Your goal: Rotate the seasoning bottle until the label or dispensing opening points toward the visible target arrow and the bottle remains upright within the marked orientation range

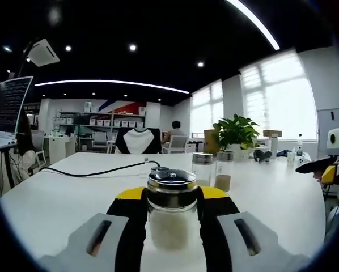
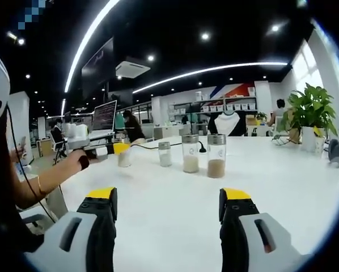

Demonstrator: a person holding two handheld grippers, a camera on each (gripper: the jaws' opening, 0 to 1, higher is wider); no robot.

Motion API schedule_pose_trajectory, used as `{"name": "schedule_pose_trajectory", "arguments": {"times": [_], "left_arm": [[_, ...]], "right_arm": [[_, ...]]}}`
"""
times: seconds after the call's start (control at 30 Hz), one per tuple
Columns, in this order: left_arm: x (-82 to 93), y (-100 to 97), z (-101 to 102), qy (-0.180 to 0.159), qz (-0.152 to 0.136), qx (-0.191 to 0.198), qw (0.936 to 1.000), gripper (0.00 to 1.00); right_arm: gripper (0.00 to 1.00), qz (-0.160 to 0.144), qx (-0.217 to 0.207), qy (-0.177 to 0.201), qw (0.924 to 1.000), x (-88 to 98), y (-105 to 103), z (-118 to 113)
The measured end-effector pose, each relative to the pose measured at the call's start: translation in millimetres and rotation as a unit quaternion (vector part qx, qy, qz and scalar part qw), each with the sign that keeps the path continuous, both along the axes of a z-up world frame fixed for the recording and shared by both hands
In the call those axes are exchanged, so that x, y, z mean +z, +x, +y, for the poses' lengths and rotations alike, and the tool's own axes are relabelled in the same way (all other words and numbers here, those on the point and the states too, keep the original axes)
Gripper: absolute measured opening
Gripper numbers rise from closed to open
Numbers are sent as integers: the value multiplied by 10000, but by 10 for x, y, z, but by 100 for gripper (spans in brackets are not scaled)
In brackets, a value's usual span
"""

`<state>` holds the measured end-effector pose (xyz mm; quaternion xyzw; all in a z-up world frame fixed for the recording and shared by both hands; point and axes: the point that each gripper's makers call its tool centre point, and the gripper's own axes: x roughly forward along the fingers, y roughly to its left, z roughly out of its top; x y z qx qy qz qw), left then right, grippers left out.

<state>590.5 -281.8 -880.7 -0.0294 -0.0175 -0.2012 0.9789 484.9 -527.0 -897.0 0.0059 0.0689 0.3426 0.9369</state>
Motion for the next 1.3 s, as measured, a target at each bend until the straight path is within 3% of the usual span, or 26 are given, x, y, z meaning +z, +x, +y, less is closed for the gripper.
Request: {"name": "schedule_pose_trajectory", "arguments": {"times": [0.47,0.6,0.67,0.83,1.0,1.17,1.3], "left_arm": [[2,-189,-402,135,0,-454,9989,36],[46,-244,-494,590,-132,-464,9971,36],[69,-266,-526,621,-169,-470,9968,36],[111,-321,-590,463,-162,-565,9972,36],[84,-379,-637,567,-91,-544,9969,36],[84,-427,-695,403,-45,-658,9970,36],[47,-460,-767,463,8,-731,9963,36]], "right_arm": [[72,33,185,-28,9998,-25,-18,118],[72,72,229,6,9997,-44,-31,143],[72,79,246,-4,9997,-54,-33,158],[72,69,337,38,9994,-40,-46,222],[71,6,438,95,9990,16,-40,323],[71,-9,559,105,9984,38,-38,434],[71,-40,653,153,9977,69,-40,523]]}}
